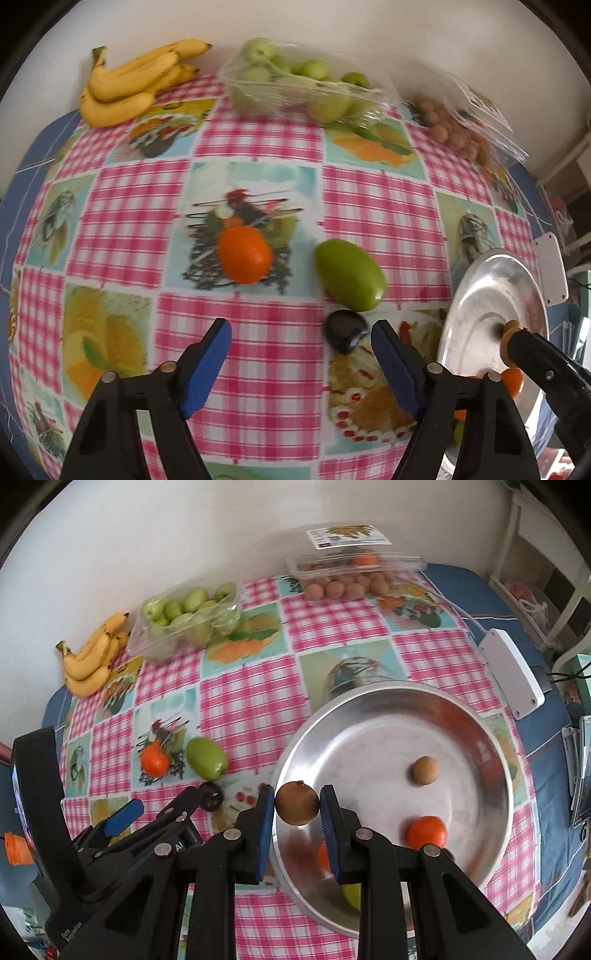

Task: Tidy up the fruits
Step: 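Lift the kiwi with the right tool while the left tool grasps a dark plum, then carry the kiwi and plum over the steel plate with both tools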

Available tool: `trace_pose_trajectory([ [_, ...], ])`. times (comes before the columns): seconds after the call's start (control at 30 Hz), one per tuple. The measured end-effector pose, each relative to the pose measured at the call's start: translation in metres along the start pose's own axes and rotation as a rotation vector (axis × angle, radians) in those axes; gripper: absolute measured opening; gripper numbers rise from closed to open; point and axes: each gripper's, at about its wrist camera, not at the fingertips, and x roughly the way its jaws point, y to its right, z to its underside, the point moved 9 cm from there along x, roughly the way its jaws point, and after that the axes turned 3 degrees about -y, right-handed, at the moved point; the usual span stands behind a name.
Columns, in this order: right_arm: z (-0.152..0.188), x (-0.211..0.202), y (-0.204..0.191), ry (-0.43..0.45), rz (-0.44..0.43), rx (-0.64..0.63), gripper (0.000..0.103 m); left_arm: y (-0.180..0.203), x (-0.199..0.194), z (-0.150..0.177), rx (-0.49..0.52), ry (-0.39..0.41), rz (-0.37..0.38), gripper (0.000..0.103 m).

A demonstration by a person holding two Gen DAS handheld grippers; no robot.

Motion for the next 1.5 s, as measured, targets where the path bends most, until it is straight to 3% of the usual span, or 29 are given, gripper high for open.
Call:
trace_pose_trajectory([
  [0.2, -0.001, 0.008, 0.011, -0.024, -0.004, 0.020, 0.026, 0.018, 0.008, -0.002, 0.042, 0.001, -0.018, 0.066],
  [0.3, 0.000, 0.010, 0.013, -0.030, -0.015, 0.025, 0.026, 0.020, 0.013, -0.003, 0.044, -0.006, -0.025, 0.056],
  [0.4, 0.000, 0.010, 0.015, -0.031, -0.020, 0.028, 0.026, 0.023, 0.017, -0.003, 0.040, -0.009, -0.021, 0.053],
  [0.57, -0.001, 0.007, 0.017, -0.026, -0.030, 0.032, 0.026, 0.030, 0.021, -0.005, 0.037, -0.013, 0.007, 0.031],
  [0.83, -0.002, 0.001, 0.026, -0.016, -0.052, 0.062, 0.026, 0.031, 0.008, -0.006, 0.020, 0.011, 0.020, 0.030],
  [1.07, -0.001, 0.002, 0.054, -0.025, -0.044, 0.121, 0.026, 0.040, -0.032, -0.017, 0.026, 0.096, 0.066, 0.030],
  [1.33, -0.002, -0.006, 0.101, -0.016, -0.002, 0.214, 0.026, 0.086, -0.045, -0.015, 0.112, 0.109, 0.125, 0.030],
  [1.5, -0.005, -0.012, 0.110, -0.005, 0.007, 0.219, 0.026, 0.113, -0.045, -0.007, 0.165, 0.093, 0.146, 0.030],
])
